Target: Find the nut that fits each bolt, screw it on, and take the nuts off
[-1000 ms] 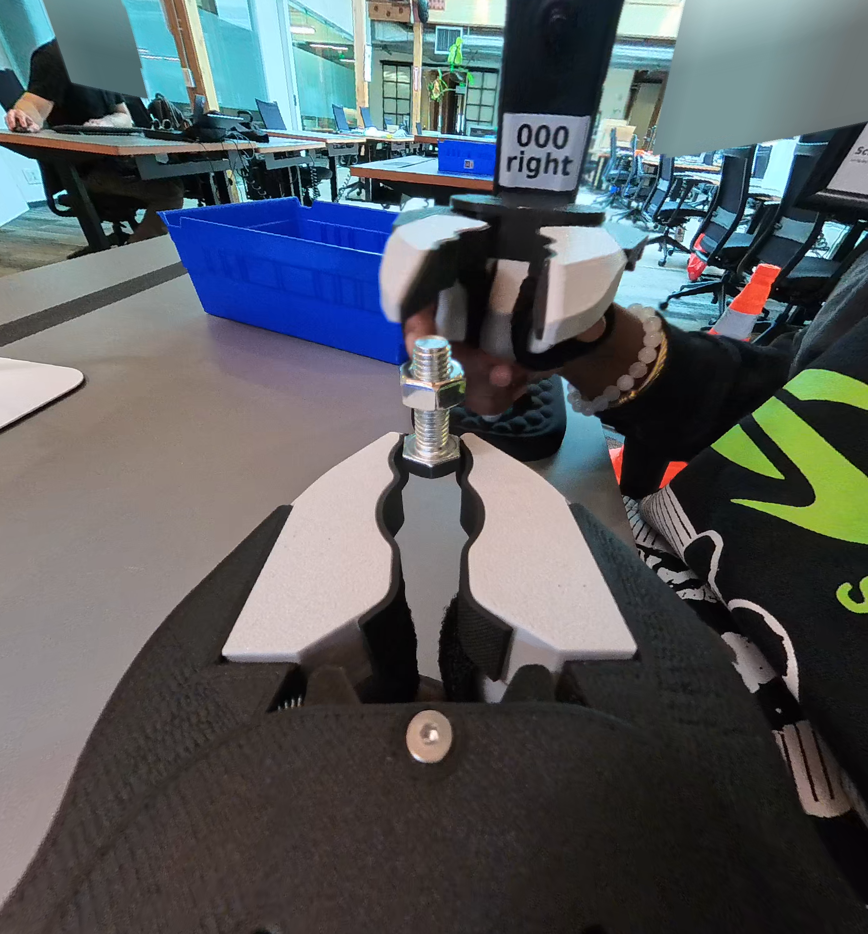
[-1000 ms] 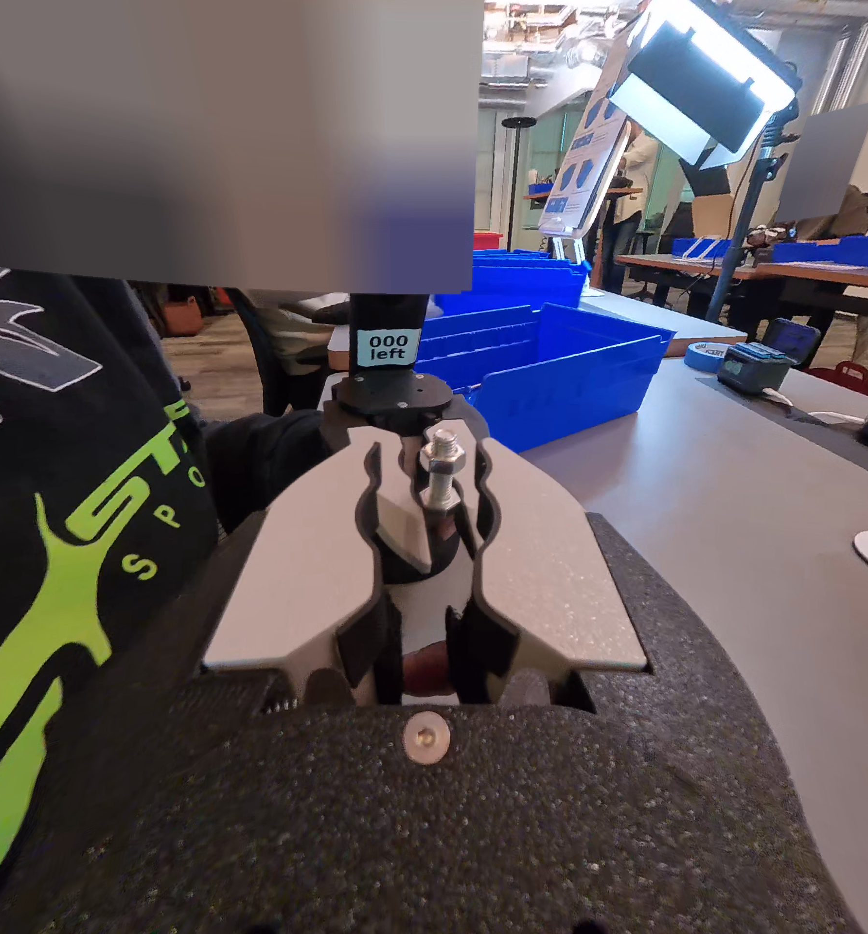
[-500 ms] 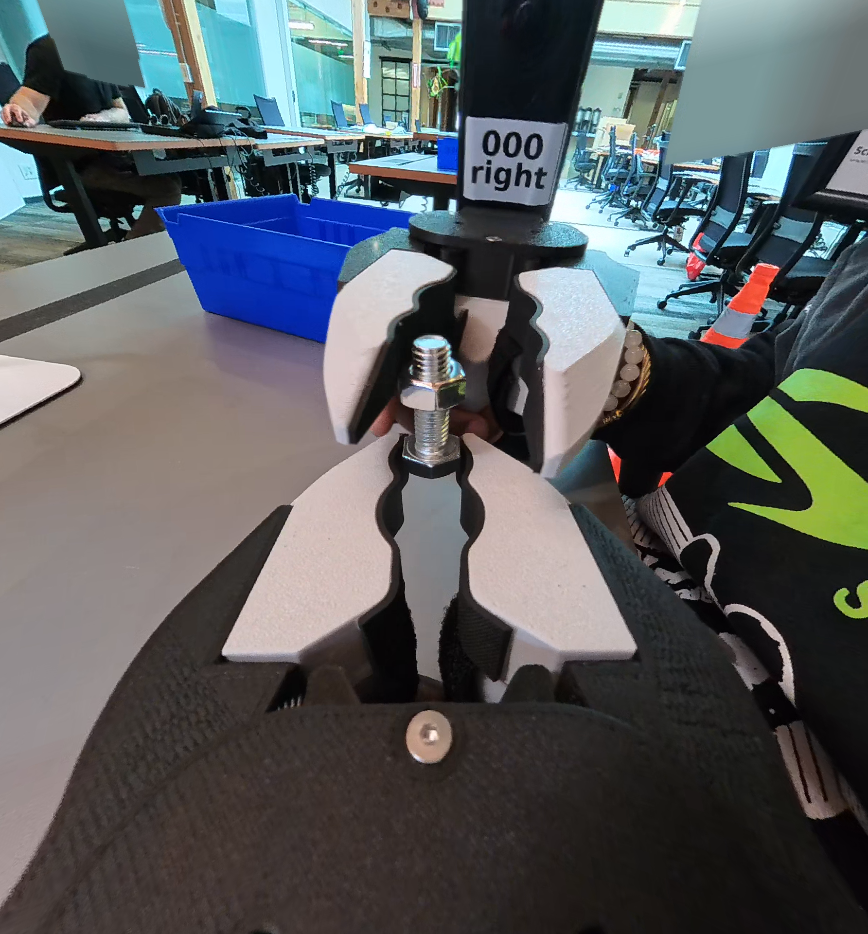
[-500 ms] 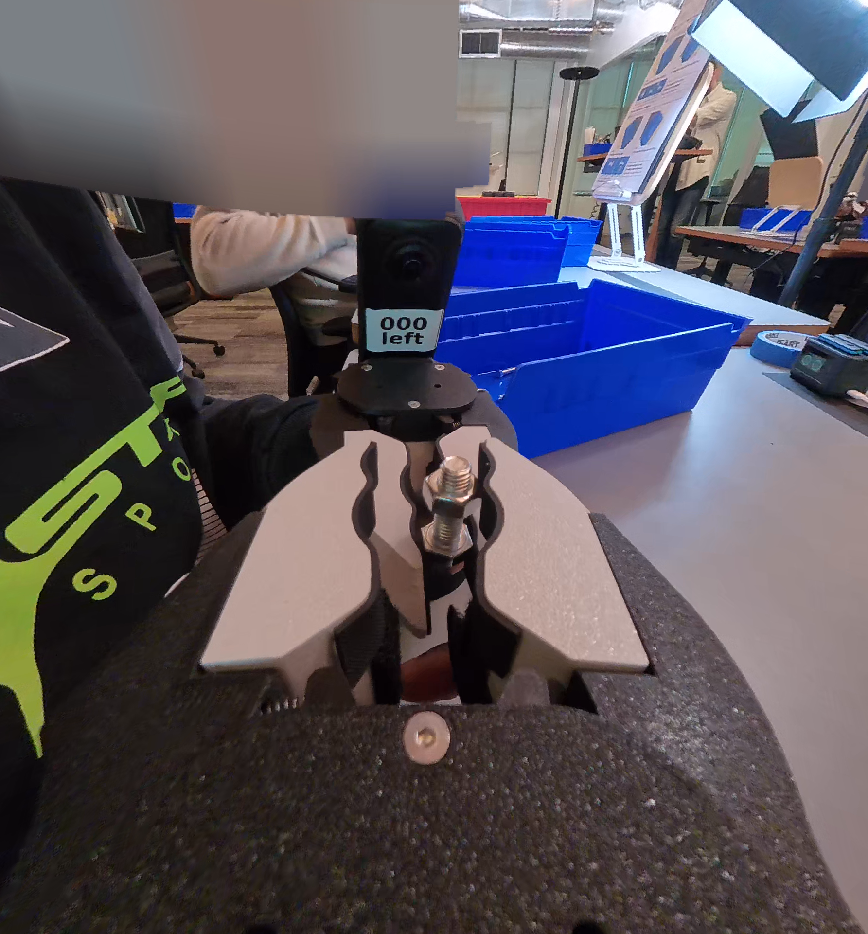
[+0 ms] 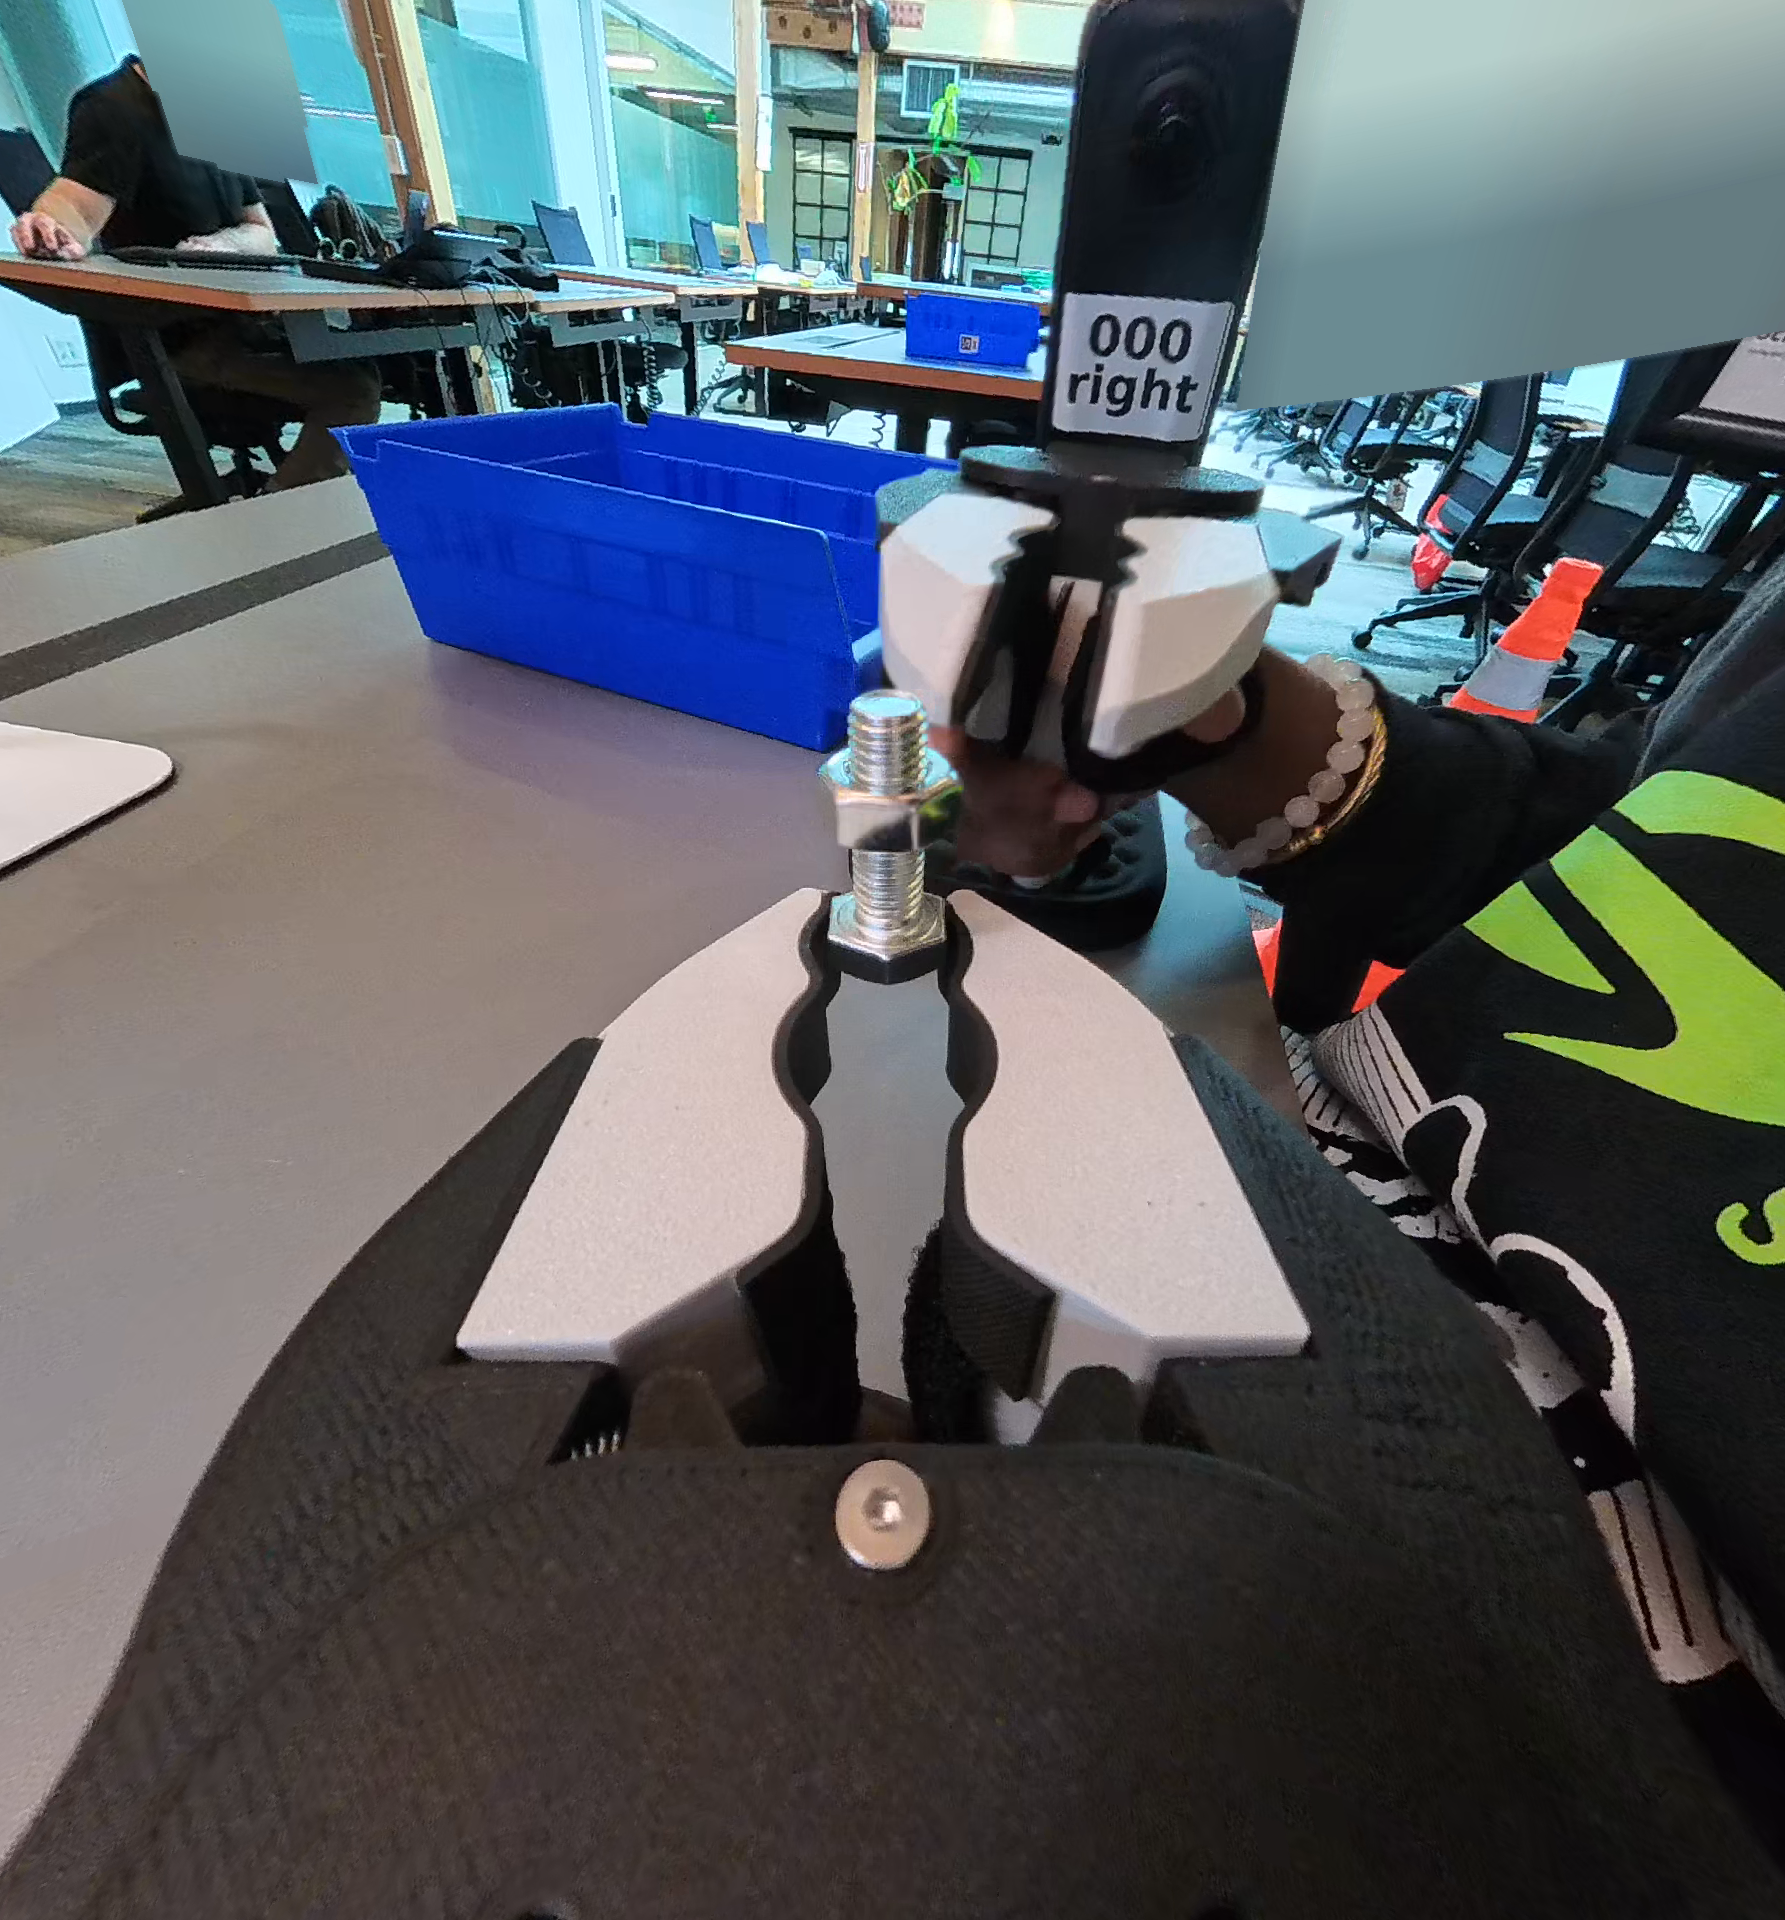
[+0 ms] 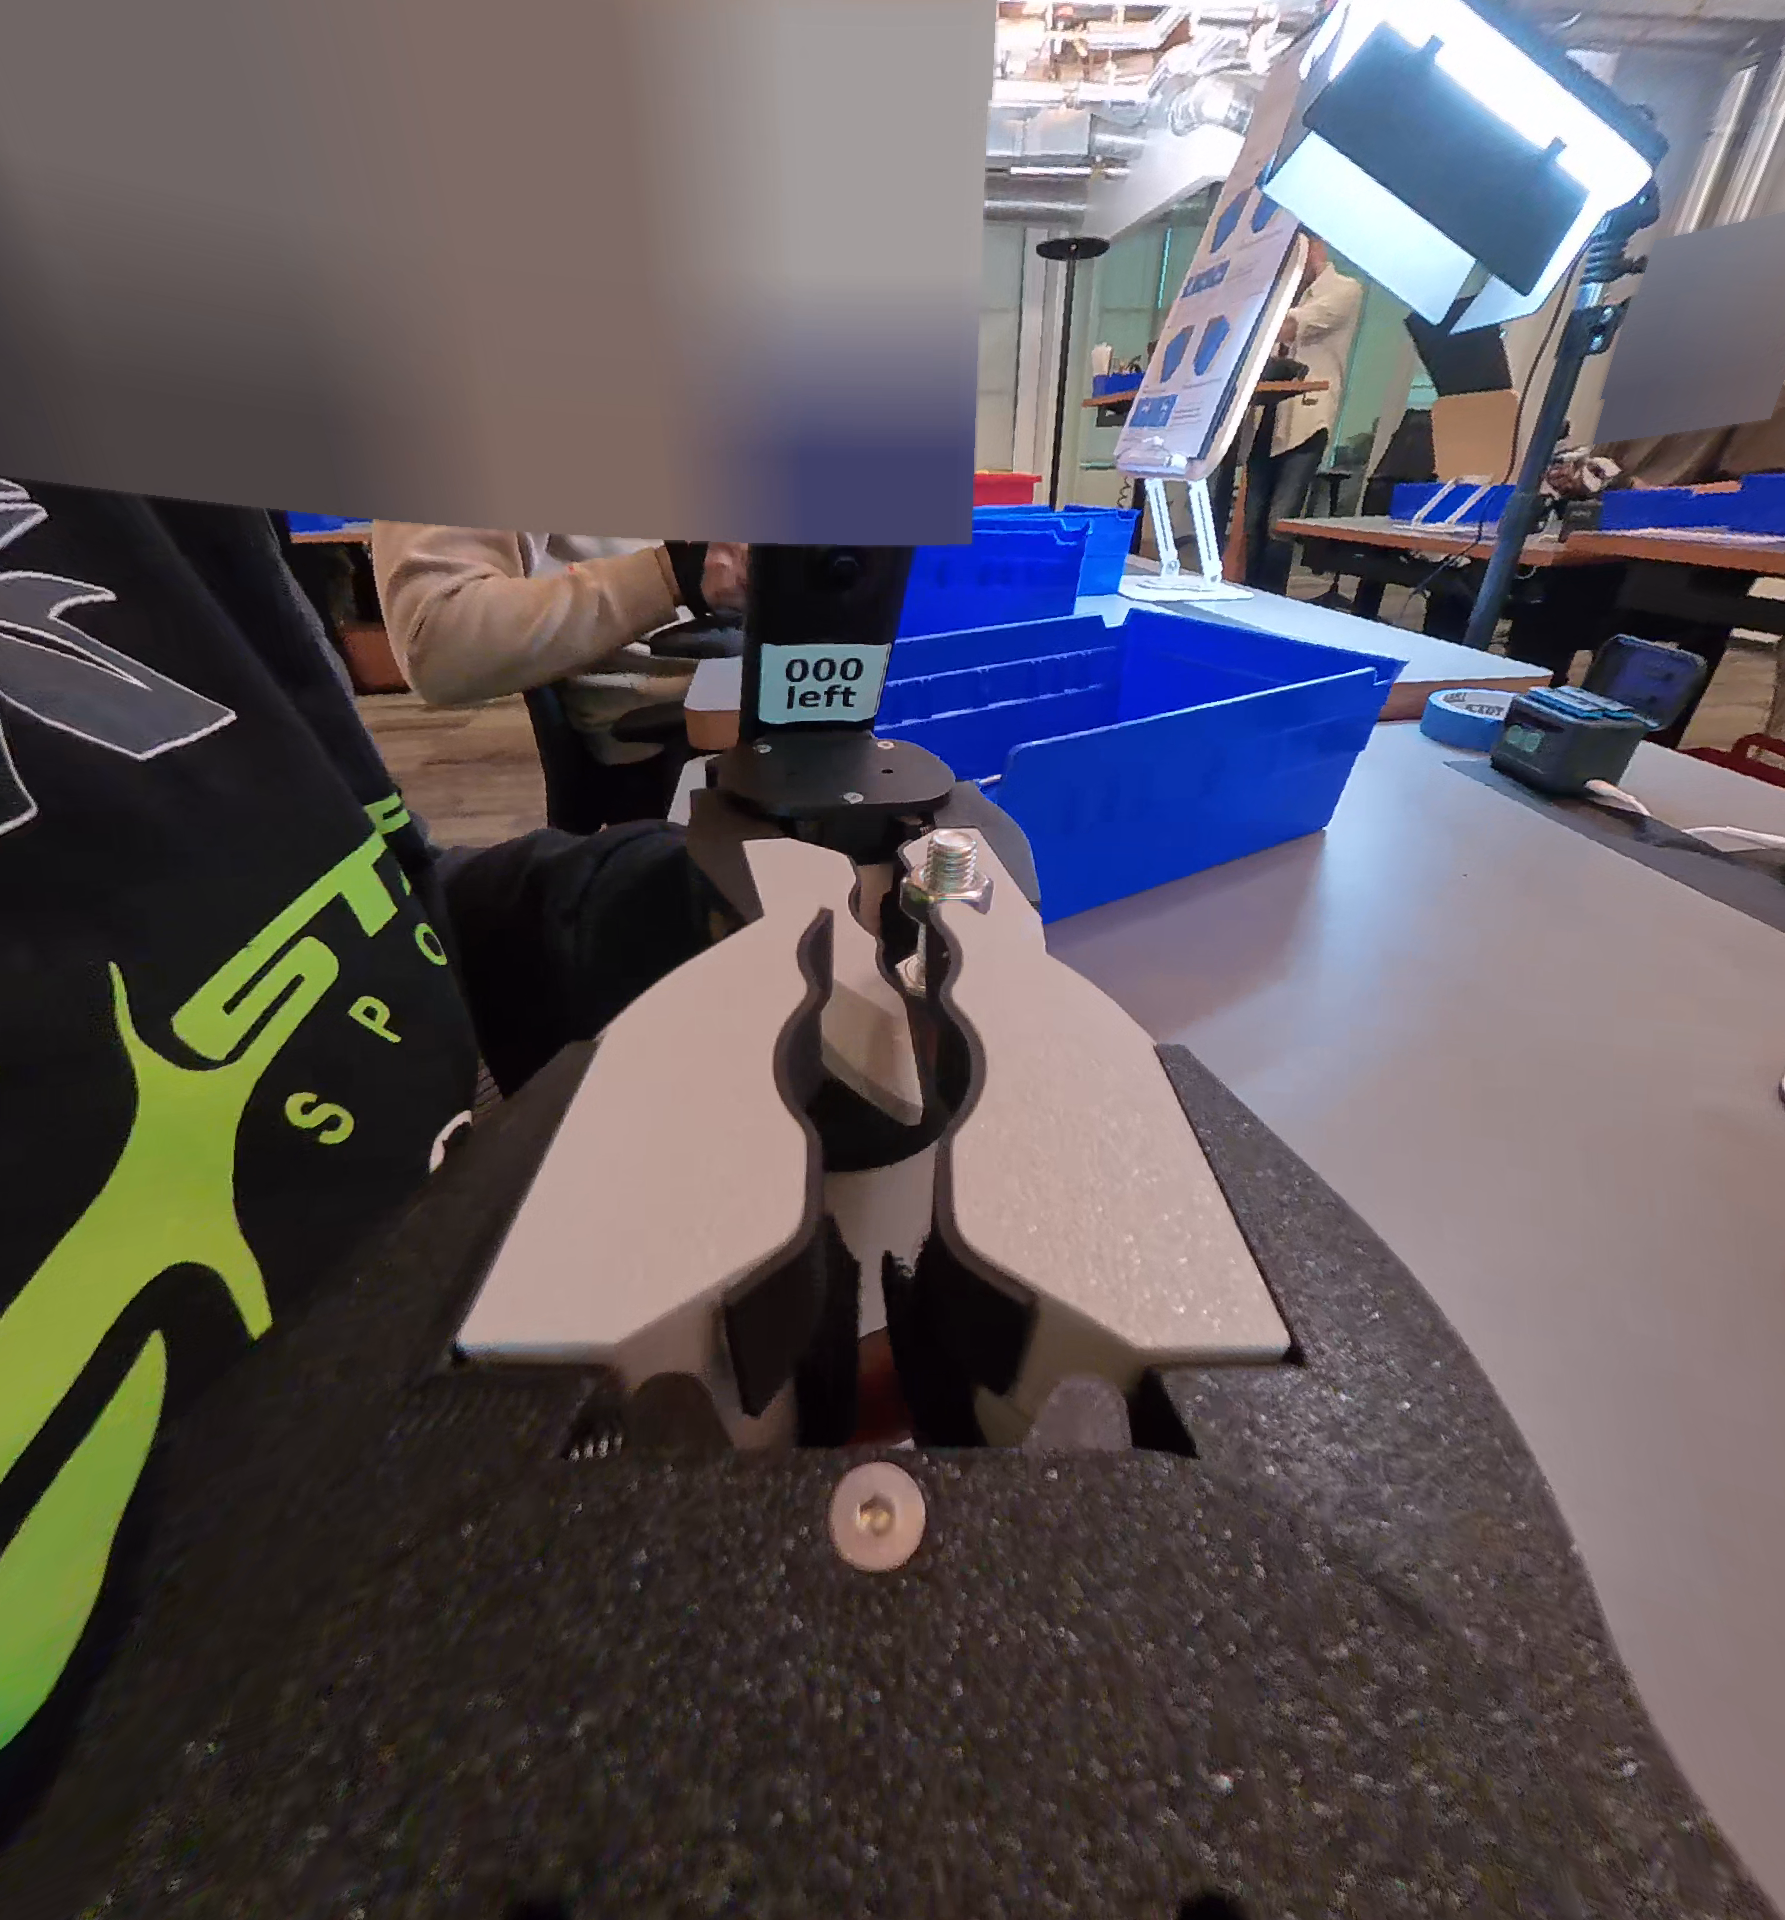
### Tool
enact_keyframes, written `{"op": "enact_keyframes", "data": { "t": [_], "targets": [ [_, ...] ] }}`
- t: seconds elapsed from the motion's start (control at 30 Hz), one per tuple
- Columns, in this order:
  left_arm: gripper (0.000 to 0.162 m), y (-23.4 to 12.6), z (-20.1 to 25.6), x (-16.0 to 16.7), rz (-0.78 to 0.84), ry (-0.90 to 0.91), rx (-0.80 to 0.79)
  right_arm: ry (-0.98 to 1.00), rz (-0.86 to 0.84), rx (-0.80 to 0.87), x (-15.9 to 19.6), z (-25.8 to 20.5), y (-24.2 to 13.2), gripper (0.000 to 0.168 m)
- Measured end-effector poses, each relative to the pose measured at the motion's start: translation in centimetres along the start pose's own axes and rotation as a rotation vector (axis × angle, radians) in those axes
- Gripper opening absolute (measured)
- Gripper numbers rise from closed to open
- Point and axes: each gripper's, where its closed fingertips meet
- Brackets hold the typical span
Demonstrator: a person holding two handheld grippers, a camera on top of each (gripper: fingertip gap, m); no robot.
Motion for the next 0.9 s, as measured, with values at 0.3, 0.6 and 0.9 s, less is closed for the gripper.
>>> {"op": "enact_keyframes", "data": {
  "t": [0.3,0.6,0.9],
  "targets": [
    [0.018,0.0,0.1,0.1,-0.007,0.002,0.003,0.011,-0.029,0.009,0.7,0.7,1.8,0.038],
    [0.018,0.0,0.2,0.0,-0.008,0.003,0.002,0.006,-0.026,-0.029,0.5,0.5,3.4,0.041],
    [0.018,-0.1,0.1,-0.1,-0.001,0.002,-0.005,0.007,-0.014,0.007,0.3,0.8,1.7,0.027]
  ]
}}
Point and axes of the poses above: each gripper's, where its closed fingertips meet, y out along the fingers, x out of its underside, z = x × y across the jaws, and after that the axes turned 1 degree about -z, right-handed
